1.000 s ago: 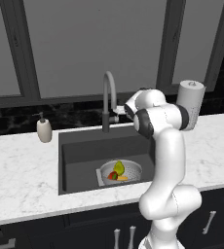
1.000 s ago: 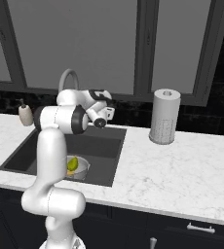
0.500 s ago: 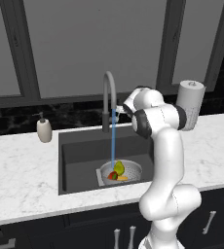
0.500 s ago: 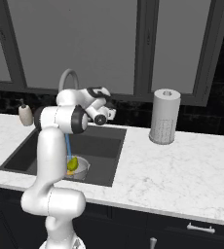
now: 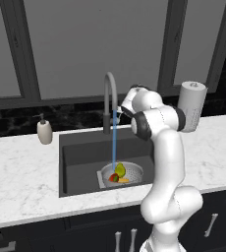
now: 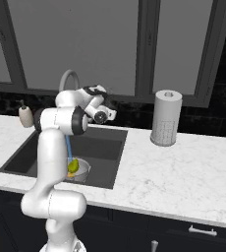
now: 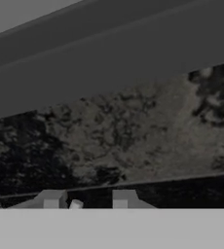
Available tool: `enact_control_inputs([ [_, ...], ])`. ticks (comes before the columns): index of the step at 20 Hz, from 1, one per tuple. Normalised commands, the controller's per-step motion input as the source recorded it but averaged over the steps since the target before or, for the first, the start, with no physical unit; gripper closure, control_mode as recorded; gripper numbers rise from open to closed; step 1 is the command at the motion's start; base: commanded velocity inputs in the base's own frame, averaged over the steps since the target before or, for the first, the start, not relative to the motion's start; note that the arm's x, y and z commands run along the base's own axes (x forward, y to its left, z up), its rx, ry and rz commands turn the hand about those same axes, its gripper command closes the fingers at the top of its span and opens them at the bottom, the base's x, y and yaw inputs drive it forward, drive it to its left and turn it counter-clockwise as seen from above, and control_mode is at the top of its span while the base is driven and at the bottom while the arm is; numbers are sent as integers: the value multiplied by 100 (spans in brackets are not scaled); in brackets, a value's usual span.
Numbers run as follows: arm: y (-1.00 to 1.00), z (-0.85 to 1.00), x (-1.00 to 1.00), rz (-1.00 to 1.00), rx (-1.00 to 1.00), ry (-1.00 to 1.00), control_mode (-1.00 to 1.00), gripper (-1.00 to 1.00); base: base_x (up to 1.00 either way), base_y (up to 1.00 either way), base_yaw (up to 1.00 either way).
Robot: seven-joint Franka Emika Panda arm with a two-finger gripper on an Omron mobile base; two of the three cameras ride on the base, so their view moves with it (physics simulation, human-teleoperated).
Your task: Put the colander in the sink, put the pear, mango, mango in the colander, and turn on the sink faucet and pour water over the colander.
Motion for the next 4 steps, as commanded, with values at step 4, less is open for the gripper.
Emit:
enact_control_inputs([
  [4, -10, 0, -2, 0, -1, 24, -100, 100, 0, 0, 0],
])
